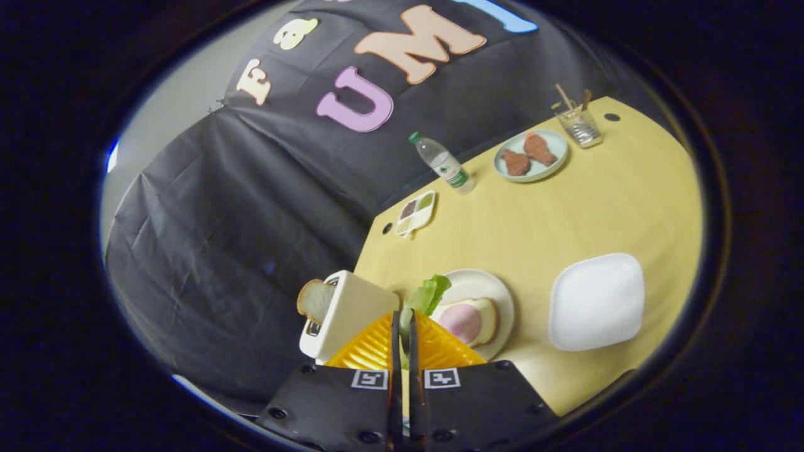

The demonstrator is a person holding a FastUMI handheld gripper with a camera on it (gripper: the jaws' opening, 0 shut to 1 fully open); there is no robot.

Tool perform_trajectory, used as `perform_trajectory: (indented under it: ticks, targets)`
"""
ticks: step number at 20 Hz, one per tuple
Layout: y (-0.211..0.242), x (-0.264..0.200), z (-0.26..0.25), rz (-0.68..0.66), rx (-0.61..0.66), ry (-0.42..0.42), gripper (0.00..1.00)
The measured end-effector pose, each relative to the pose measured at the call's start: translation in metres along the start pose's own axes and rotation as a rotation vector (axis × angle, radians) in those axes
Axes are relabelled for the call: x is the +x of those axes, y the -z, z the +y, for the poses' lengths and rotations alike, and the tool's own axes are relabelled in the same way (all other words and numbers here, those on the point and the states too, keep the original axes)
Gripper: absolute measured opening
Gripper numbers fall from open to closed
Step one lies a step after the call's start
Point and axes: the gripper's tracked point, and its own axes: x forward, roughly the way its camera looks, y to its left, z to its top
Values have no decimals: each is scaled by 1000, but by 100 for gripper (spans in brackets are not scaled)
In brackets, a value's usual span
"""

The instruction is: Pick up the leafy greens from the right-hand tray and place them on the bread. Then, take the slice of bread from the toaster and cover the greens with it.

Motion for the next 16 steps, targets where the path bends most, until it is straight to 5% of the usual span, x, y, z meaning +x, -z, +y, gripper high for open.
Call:
perform_trajectory:
  ticks: [5, 16]
  targets:
    - [18, 43, 2, 73, 31, 8, 7]
    - [39, 76, -103, 160, -23, 351, 7]
